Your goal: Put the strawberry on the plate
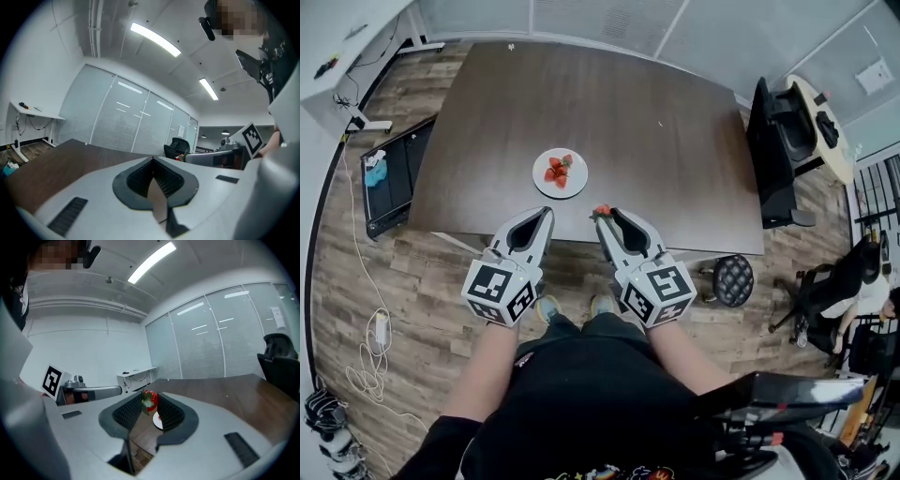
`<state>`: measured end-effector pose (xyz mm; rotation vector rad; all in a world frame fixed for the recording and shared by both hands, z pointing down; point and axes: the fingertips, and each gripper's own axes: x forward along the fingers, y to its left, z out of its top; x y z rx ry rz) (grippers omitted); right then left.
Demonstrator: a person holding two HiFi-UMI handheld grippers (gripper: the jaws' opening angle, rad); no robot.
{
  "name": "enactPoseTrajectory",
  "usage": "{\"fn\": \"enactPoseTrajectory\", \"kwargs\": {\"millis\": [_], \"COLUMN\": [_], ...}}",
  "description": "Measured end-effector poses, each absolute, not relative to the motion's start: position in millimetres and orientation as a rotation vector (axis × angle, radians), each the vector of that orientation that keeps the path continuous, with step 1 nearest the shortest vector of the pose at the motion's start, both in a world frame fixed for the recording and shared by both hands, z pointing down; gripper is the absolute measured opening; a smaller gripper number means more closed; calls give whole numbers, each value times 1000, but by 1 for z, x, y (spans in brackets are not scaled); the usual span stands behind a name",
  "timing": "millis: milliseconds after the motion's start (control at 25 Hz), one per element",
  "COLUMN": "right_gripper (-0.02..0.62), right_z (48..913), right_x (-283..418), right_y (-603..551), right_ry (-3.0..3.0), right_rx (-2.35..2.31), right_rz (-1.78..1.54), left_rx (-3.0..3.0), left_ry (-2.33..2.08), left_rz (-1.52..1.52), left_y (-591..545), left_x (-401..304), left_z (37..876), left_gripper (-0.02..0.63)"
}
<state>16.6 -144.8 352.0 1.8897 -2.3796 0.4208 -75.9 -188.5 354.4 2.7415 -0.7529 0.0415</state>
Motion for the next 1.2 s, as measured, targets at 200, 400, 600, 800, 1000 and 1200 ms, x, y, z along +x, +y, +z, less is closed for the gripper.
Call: {"fn": "enactPoseTrajectory", "kwargs": {"millis": [200, 400, 600, 800, 1000, 1200], "right_gripper": [109, 109, 109, 109, 109, 109], "right_z": [351, 358, 374, 390, 404, 416], "right_x": [13, 20, 36, 58, 68, 69], "right_y": [-159, -176, -194, -214, -229, -239], "right_ry": [-2399, -2427, -2464, -2501, -2535, -2557], "right_rx": [1849, 1808, 1743, 1664, 1583, 1513], "right_rz": [411, 421, 473, 520, 547, 559], "left_rx": [2735, 2725, 2692, 2651, 2602, 2571], "left_ry": [-802, -846, -900, -967, -1031, -1076], "left_rz": [41, 68, 117, 159, 179, 198], "left_y": [-198, -210, -222, -235, -246, -255], "left_x": [-80, -72, -55, -33, -21, -14], "left_z": [352, 360, 373, 387, 401, 409], "left_gripper": [5, 5, 5, 5, 5, 5]}}
